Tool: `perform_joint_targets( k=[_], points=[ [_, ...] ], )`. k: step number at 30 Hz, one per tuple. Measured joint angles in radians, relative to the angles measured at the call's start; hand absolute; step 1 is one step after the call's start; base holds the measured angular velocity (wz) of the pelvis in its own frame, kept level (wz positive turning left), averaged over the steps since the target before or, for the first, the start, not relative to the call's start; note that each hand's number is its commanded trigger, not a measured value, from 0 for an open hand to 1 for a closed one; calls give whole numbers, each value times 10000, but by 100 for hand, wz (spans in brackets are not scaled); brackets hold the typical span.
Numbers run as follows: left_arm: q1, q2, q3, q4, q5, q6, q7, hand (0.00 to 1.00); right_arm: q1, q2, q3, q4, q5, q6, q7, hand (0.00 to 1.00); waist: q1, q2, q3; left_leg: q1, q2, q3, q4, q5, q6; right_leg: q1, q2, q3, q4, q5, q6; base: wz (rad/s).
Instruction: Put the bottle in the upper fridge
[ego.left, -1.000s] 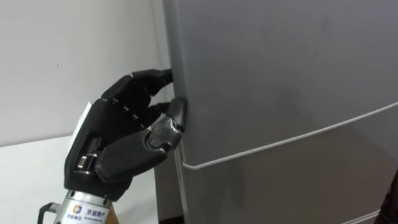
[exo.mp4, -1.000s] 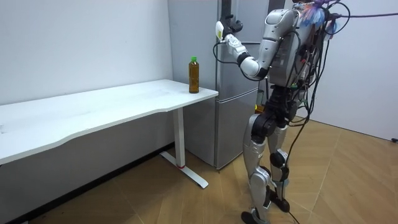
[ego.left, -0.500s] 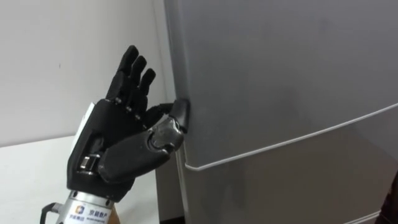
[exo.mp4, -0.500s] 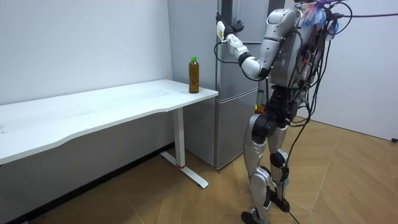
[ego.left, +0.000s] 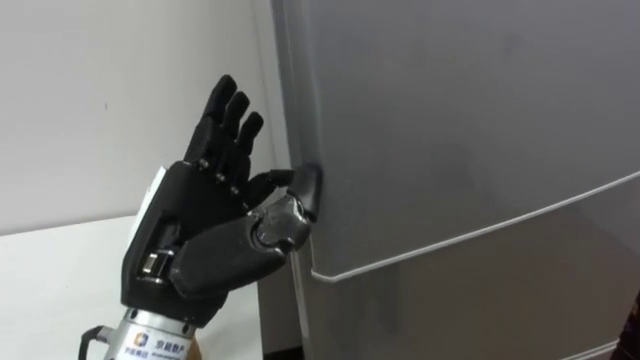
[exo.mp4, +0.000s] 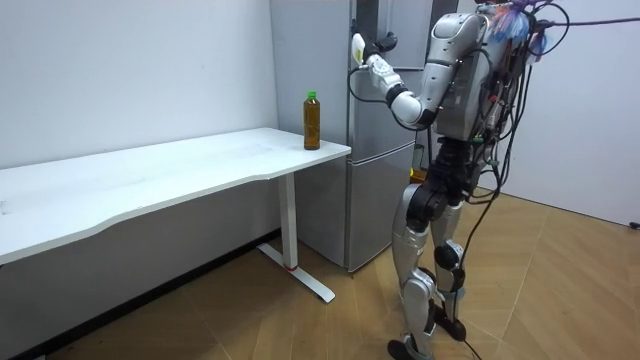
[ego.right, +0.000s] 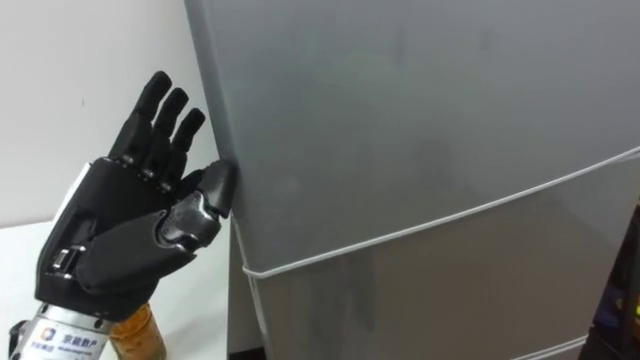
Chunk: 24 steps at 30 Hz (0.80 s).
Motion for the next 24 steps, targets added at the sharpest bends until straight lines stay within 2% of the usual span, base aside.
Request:
perform_joint_targets(
  k=[3, 9, 15, 18, 19, 22, 24],
  points=[
    [11, -74, -161, 144, -26, -219, -20, 0, 0, 14, 30, -3, 9, -38, 5, 0, -4, -2, 2, -4, -2, 2, 0, 3, 5, 21, -7, 2, 2, 26, 10, 3],
    [15, -427, -579, 460, -430, -595, -48, 0, 0, 41, 49, -42, 87, -94, -15, 0, -22, -4, 2, -80, 4, 45, 11, -9, 47, -54, -16, -10, -2, 102, 34, 4],
    [-12, -642, -1344, 454, -430, -731, -244, 0, -22, 32, 243, -91, 222, -99, -65, 0, -73, 44, 11, -131, 3, 139, 46, -30, 115, -90, -27, 35, -14, 222, 64, -4],
    [-16, -579, -1834, 457, -515, -730, -869, 0, -44, 19, 233, -92, 278, -108, -65, 0, -143, 97, 32, -131, 8, 258, 26, -35, 124, -89, -27, 130, -16, 226, 69, -13],
    [-16, -488, -2102, 473, -651, -692, -1132, 0, -56, 15, 231, -98, 286, -114, -64, 0, -211, 103, 46, -142, 12, 294, 24, -35, 124, -120, -25, 155, -17, 226, 70, -11],
    [-26, -470, -2553, 469, -800, -691, -1797, 0, -109, -3, 231, -126, 288, -116, -55, 0, -452, 155, 73, -128, 15, 419, -4, -37, 125, -184, -12, 320, -14, 226, 70, -15],
    [-15, -412, -2653, 460, -809, -707, -2236, 0, -99, 3, 230, -124, 305, -111, -31, 0, -468, 158, 76, -114, 23, 498, -60, -36, 125, -265, -6, 392, -4, 226, 69, -14]
  ],
)
